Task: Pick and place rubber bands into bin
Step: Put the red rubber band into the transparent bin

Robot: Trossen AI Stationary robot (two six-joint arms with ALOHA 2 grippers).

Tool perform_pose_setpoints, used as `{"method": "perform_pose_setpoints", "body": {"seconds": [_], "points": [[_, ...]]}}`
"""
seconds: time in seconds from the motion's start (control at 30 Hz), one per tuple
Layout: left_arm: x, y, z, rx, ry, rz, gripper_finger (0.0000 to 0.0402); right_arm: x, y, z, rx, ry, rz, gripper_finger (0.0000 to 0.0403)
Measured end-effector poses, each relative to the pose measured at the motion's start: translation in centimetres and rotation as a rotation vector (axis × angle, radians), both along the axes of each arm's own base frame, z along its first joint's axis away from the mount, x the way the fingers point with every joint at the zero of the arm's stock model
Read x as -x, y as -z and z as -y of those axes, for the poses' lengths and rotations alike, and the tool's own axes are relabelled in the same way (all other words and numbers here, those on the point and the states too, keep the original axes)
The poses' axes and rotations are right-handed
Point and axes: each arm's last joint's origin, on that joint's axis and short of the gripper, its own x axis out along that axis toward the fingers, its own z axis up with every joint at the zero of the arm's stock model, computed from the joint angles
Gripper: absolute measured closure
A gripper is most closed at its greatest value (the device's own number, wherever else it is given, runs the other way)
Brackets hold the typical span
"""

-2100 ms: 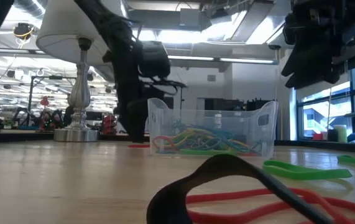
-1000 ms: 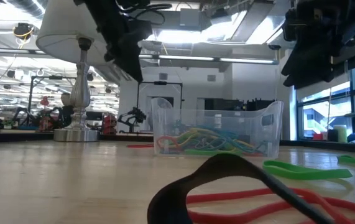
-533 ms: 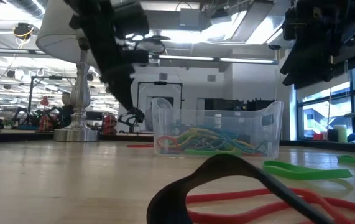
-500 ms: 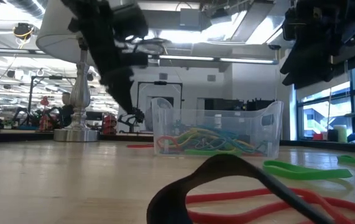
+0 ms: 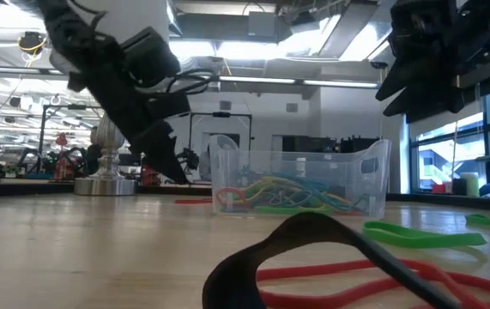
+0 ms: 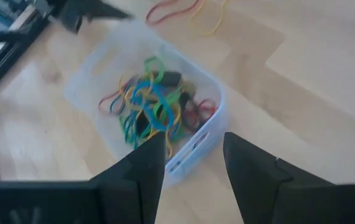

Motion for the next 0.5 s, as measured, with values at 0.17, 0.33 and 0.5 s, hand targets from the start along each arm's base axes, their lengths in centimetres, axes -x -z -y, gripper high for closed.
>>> {"method": "perform_pose_setpoints", "body": {"seconds": [0.17, 0.33, 0.5], "points": [[1.0, 1.3, -0.1, -0.036, -0.015, 0.071, 0.0130, 0.0, 0.0, 0.1, 0.007, 0.032, 0.008, 0.0238], [1.3, 3.0, -0.6, -0.048, 0.006, 0.059, 0.0129, -0.1, 0.0, 0.4, 0.003, 0.052, 0.010, 0.0238], [0.2, 4.6, -0.9, -0.042, 0.012, 0.100, 0.0129, -0.2, -0.1, 0.7, 0.002, 0.070, 0.021, 0.0238]]}}
